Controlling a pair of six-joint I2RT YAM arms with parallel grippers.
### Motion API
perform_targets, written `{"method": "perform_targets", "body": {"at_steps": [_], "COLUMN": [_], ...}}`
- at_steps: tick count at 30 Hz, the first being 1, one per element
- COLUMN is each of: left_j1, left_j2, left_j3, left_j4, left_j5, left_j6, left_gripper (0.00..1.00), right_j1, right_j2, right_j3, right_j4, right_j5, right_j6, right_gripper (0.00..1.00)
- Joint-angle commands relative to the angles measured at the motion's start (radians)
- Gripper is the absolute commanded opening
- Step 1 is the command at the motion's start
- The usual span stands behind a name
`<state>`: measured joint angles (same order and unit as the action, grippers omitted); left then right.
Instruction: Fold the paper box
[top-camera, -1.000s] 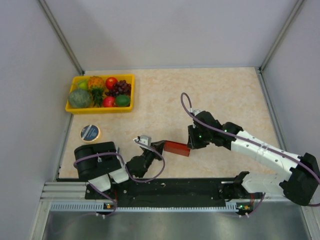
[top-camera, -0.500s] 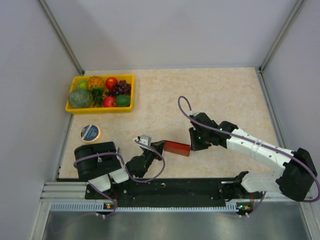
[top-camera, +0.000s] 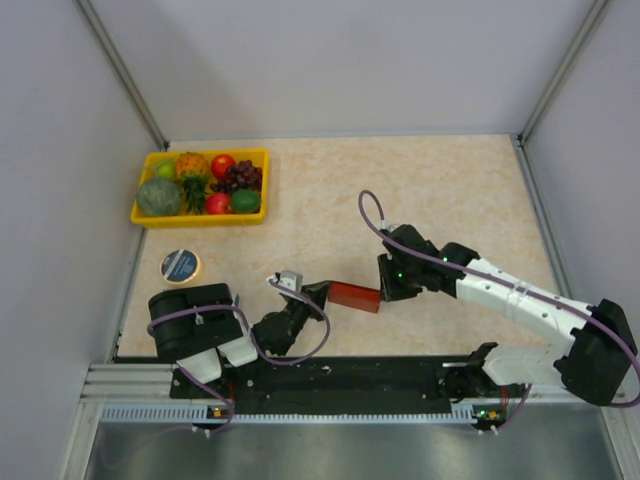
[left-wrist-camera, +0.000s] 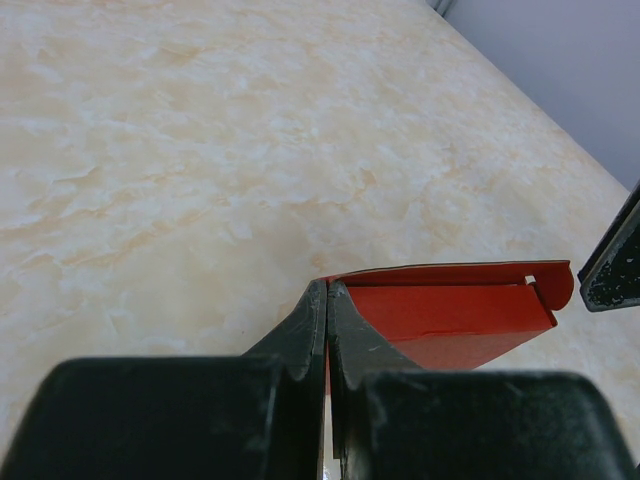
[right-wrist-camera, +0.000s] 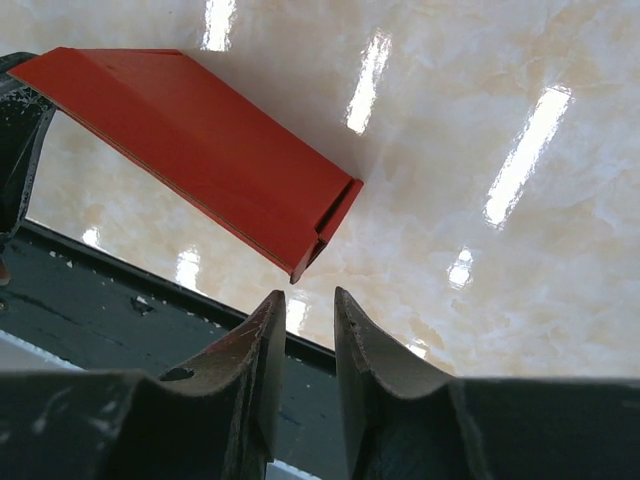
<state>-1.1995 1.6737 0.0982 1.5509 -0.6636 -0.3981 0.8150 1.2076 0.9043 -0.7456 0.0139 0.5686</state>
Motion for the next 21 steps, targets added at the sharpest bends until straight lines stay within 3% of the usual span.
{"method": "perform_targets", "body": {"at_steps": [1,14,21], "left_j1": [-0.018,-0.018,-0.02], "left_j2": [0.061,0.064,0.064], "left_j3": [-0.199,-0.198,-0.198], "left_j4": [0.118,0.118,0.118], "left_j5": [0.042,0.038,0.038], "left_j6": [-0.008,-0.012,-0.013], "left_gripper": [0.0,0.0,0.0], "right_j1": [-0.005,-0.005,0.0], "right_j2": [0.023,0.067,0.061], "right_j3": [0.054,0.07,0.039], "right_j4": [0.041,0.069,0.083], "right_j5": [0.023,0.026,0.04], "right_j6": [0.007,0.011,0.053], "right_gripper": [0.25,0.19,0.0]}}
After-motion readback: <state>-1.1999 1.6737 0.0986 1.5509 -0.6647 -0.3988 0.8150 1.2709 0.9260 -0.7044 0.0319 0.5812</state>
